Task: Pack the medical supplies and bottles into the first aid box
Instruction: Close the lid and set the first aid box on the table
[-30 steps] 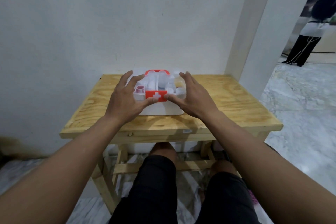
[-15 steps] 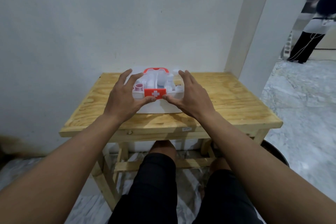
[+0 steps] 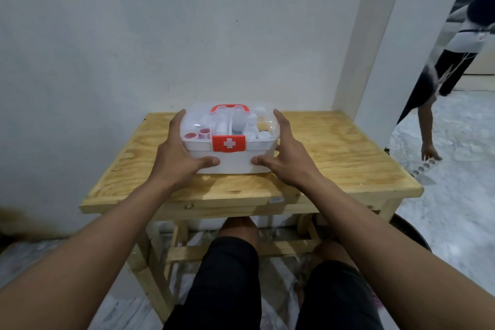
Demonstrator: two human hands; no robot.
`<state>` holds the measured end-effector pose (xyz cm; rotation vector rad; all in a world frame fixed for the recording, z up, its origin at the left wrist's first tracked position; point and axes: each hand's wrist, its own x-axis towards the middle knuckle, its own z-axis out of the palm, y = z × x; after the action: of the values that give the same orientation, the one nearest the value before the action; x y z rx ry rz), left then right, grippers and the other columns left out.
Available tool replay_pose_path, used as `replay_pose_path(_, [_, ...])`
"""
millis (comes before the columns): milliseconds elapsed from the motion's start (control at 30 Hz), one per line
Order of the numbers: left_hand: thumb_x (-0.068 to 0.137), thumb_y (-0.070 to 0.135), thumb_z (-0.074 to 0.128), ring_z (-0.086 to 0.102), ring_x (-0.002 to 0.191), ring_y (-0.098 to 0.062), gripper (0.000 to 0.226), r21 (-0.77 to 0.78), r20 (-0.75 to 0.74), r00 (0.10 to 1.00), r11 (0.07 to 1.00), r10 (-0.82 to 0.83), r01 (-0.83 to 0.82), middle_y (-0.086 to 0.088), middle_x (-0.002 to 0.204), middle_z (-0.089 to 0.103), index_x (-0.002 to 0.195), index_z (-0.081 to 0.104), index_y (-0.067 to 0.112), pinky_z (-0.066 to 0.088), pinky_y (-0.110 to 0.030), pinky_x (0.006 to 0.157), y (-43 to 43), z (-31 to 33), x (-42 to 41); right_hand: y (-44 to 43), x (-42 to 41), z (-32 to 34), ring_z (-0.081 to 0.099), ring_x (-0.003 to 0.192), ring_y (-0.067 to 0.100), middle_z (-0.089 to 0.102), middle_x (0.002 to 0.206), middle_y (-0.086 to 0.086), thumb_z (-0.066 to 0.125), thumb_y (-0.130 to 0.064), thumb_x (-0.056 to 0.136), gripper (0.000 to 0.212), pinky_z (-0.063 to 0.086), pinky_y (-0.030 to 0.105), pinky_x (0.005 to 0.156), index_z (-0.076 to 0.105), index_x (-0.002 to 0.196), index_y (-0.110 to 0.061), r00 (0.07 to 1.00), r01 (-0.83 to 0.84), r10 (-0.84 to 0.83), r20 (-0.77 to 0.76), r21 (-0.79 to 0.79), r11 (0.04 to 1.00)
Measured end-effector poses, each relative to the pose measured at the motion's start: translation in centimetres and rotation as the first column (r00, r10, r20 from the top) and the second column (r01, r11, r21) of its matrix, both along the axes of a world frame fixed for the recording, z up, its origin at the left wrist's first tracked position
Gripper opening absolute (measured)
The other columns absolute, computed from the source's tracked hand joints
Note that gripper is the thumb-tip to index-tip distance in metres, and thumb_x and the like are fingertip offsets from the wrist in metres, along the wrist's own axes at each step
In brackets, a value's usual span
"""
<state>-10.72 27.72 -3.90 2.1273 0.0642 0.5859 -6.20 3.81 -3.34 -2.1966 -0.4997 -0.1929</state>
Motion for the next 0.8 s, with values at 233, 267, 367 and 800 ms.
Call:
replay_pose_path(233, [0.064, 0.016, 0.094, 0.053, 0.108, -0.009, 0.118, -0.024, 0.019, 0.999, 0.999, -0.044, 0.044, 0.003, 0.138, 0.052, 0.155, 0.019, 0.027, 0.042, -0.008, 0.07, -1.4, 1.0, 2.9, -1.0, 2.6, 0.8, 0.057, 0.121, 0.023, 0.056, 0.14, 0.002, 0.083, -0.016, 0.079, 0.114, 0.042, 0.025, 0.087, 0.002, 0.157, -0.031, 0.999, 0.033, -0.032, -0.025, 0.032, 0.999])
replay_pose_path(267, [0.064, 0.016, 0.094, 0.054, 0.109, -0.01, 0.119, -0.03, 0.02, 0.999, 0.998, -0.05, 0.05, 0.004, 0.137, 0.053, 0.155, 0.019, 0.028, 0.043, -0.01, 0.071, -1.6, 1.2, 3.6, -1.1, 3.3, 1.0, 0.057, 0.122, 0.024, 0.055, 0.14, 0.002, 0.083, -0.016, 0.079, 0.113, 0.042, 0.026, 0.087, 0.003, 0.157, -0.031, 0.999, 0.038, -0.037, -0.024, 0.032, 0.999])
replay_pose_path(367, [0.062, 0.018, 0.095, 0.055, 0.108, -0.011, 0.121, -0.047, 0.012, 0.999, 0.998, -0.05, 0.05, 0.004, 0.135, 0.056, 0.155, 0.018, 0.03, 0.046, -0.018, 0.078, -2.1, 1.6, 5.7, -1.5, 5.4, 1.7, 0.056, 0.122, 0.024, 0.055, 0.14, 0.0, 0.083, -0.014, 0.079, 0.113, 0.043, 0.027, 0.089, 0.003, 0.157, -0.031, 0.999, 0.042, -0.041, -0.034, 0.03, 0.999])
replay_pose_path(800, [0.065, 0.017, 0.094, 0.052, 0.11, -0.013, 0.122, -0.096, -0.036, 0.999, 0.995, -0.031, 0.027, 0.0, 0.141, 0.054, 0.157, 0.015, 0.029, 0.045, -0.024, 0.082, -3.6, 1.1, 13.9, -1.8, 13.8, 1.9, 0.056, 0.123, 0.026, 0.054, 0.141, 0.003, 0.083, -0.013, 0.079, 0.113, 0.046, 0.029, 0.089, 0.002, 0.158, -0.026, 0.997, 0.055, -0.056, -0.047, -0.026, 0.998])
